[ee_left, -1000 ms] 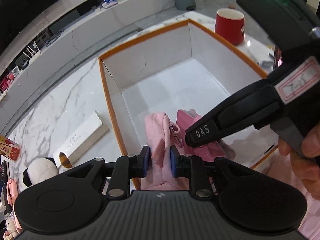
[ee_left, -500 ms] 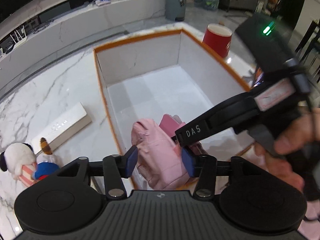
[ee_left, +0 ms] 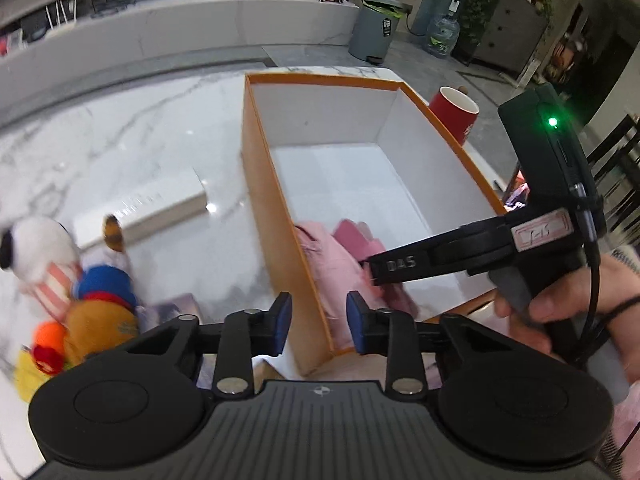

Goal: Organize objects
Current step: 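Lower the pouch into the box and open the left tool while the right lowers the wallet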

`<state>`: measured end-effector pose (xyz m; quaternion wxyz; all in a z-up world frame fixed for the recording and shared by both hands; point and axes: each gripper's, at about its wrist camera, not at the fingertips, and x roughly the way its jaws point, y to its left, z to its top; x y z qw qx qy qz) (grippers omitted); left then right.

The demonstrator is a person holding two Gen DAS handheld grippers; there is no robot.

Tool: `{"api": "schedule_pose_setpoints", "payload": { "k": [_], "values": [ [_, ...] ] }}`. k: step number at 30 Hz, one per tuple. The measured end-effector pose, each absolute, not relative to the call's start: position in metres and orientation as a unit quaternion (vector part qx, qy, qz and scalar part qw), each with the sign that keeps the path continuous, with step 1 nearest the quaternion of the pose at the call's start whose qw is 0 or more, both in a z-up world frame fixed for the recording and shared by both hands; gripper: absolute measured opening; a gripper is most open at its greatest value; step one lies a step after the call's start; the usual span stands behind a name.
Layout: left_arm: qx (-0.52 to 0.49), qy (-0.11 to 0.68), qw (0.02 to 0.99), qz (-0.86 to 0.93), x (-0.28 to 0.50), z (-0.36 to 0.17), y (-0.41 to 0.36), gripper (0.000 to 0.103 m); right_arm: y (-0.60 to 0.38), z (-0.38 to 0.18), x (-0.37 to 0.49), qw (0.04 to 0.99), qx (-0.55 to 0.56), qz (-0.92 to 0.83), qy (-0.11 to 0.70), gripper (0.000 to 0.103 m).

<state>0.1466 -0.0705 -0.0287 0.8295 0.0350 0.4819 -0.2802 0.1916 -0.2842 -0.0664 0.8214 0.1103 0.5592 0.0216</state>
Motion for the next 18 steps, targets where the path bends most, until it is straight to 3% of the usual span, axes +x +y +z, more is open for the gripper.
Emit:
{"api": "schedule_pose_setpoints", "payload": {
  "k": [6,18],
  "values": [
    [0.039,0.472,0.832,-0.289,0.145,-0.032,-0.071,0.029,-0.270,-0.061,0.186,0.823,0.104,0.028,0.558,0.030],
    [0.018,0.470,0.831,-0.295,0.145,-0.038,-0.062,0.023,-0.289,-0.064,0.170,0.817,0.204,0.032,0.538,0.026]
  ]
}}
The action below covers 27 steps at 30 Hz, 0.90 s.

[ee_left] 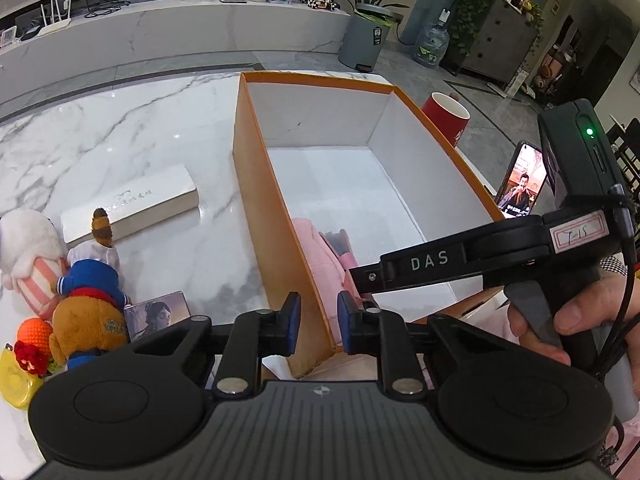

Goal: Organize objects
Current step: 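Lower the pouch into the box and open the left tool while the right lowers the wallet, then set the pink wallet upright inside the box and open the right tool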

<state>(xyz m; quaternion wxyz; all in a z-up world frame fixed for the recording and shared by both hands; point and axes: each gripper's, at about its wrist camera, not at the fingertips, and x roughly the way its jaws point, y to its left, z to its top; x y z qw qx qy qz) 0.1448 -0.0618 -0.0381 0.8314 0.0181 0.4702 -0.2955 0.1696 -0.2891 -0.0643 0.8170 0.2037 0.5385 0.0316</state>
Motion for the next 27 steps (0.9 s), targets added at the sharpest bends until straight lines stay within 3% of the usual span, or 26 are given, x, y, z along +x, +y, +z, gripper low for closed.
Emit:
{"api": "schedule_pose_setpoints", "payload": {
  "k": [27],
  "values": [
    [-0.013,0.455,0.842,-0.288,0.142,-0.030,-0.050,0.024,-0.296,-0.056,0.164,0.829,0.197,0.039,0.522,0.033]
  ]
}}
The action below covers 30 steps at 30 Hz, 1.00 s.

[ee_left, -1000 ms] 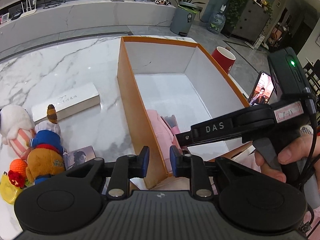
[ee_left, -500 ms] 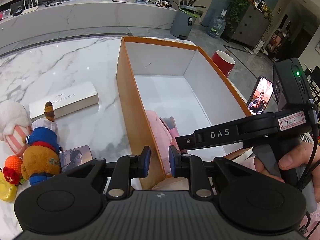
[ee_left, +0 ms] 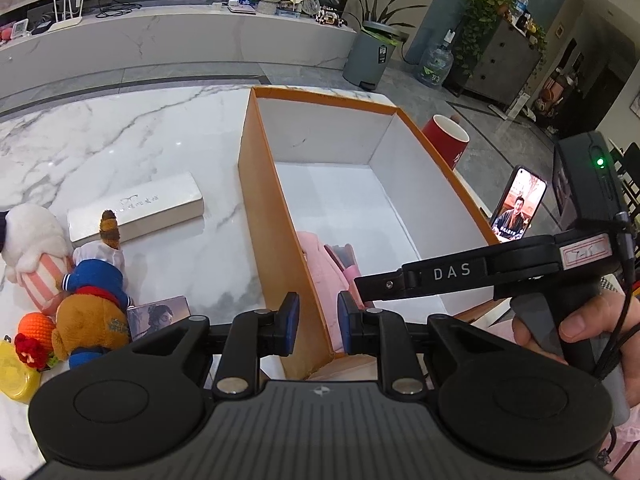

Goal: Organize objects
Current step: 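Set the pink wallet upright inside the box and open the right tool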

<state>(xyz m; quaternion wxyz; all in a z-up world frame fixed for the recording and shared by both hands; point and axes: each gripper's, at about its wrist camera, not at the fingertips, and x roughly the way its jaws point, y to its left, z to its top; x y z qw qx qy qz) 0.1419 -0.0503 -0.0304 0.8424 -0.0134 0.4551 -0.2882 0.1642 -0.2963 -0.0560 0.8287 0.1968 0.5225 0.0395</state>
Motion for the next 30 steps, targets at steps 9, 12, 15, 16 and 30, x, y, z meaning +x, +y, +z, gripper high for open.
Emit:
{"api": "schedule_pose_setpoints", "payload": {
  "k": [9,12,15,16,30],
  "values": [
    [-0.018,0.445,0.852,-0.277,0.139,-0.024,-0.038,0.024,-0.297,-0.054,0.164,0.830,0.202,0.041,0.518,0.033],
    [-0.019,0.442,0.855,-0.271,0.138,-0.022,-0.032,0.024,-0.297,-0.050,0.163,0.834,0.201,0.040,0.513,0.033],
    [-0.022,0.441,0.858,-0.261,0.137,-0.019,-0.023,0.024,-0.293,-0.044,0.162,0.841,0.188,0.040,0.506,0.033],
    [-0.022,0.442,0.859,-0.258,0.137,-0.019,-0.021,0.024,-0.290,-0.041,0.162,0.845,0.179,0.041,0.502,0.033],
    [-0.028,0.446,0.859,-0.249,0.135,-0.021,-0.011,0.024,-0.301,-0.058,0.171,0.821,0.230,0.049,0.520,0.033]
  ]
}}
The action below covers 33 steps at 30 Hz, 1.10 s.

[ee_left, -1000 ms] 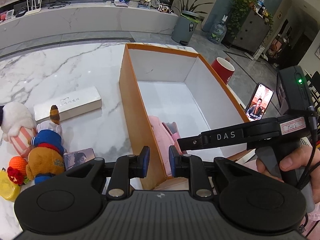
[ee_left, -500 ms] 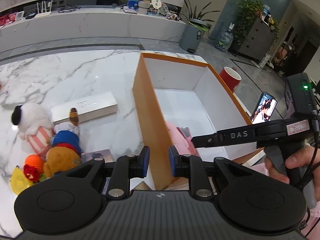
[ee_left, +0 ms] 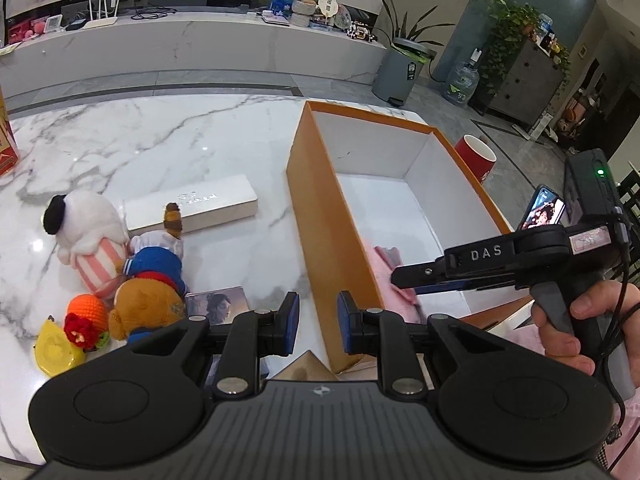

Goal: Organize objects
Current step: 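Set the pink wallet upright inside the box and open the right tool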

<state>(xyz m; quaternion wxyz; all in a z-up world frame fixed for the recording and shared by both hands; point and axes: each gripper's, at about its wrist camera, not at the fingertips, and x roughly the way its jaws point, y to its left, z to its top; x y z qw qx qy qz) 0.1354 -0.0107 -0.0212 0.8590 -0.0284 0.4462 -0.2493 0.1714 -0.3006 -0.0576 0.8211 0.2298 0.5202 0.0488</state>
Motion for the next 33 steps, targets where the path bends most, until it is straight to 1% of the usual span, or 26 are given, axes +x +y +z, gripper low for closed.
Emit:
{"api": "schedule_pose_setpoints", "payload": {
  "k": [3,5,7,10,12,14,17,23,25,27,31,33],
  "values": [
    [-0.028,0.445,0.858,-0.254,0.135,-0.021,-0.014,0.024,-0.313,-0.070,0.174,0.796,0.296,0.047,0.525,0.033],
    [-0.027,0.445,0.857,-0.258,0.135,-0.020,-0.017,0.024,-0.323,-0.081,0.174,0.779,0.342,0.038,0.525,0.036],
    [-0.024,0.446,0.856,-0.259,0.135,-0.021,-0.020,0.024,-0.323,-0.082,0.172,0.782,0.340,0.035,0.521,0.036],
    [-0.021,0.448,0.854,-0.265,0.136,-0.023,-0.027,0.024,-0.311,-0.076,0.173,0.798,0.290,0.027,0.528,0.039],
    [-0.021,0.448,0.852,-0.268,0.137,-0.024,-0.030,0.024,-0.298,-0.070,0.173,0.812,0.241,0.026,0.530,0.038],
    [-0.022,0.450,0.851,-0.270,0.138,-0.026,-0.033,0.024,-0.289,-0.065,0.174,0.821,0.211,0.025,0.530,0.031],
    [-0.023,0.452,0.850,-0.270,0.140,-0.028,-0.034,0.024,-0.280,-0.055,0.173,0.835,0.164,0.019,0.524,0.025],
    [-0.027,0.457,0.846,-0.273,0.142,-0.032,-0.037,0.024,-0.249,-0.048,0.170,0.858,-0.002,0.004,0.513,0.019],
    [-0.029,0.458,0.845,-0.274,0.143,-0.033,-0.038,0.024,-0.243,-0.050,0.170,0.860,-0.021,0.003,0.510,0.019],
    [-0.030,0.460,0.844,-0.273,0.143,-0.034,-0.037,0.024,-0.244,-0.052,0.172,0.860,0.000,0.015,0.510,0.022],
    [-0.033,0.462,0.844,-0.271,0.144,-0.035,-0.034,0.024,-0.268,-0.057,0.179,0.845,0.124,0.033,0.519,0.030],
    [-0.034,0.463,0.843,-0.270,0.144,-0.035,-0.033,0.024,-0.278,-0.060,0.181,0.836,0.167,0.033,0.521,0.032]
  ]
}}
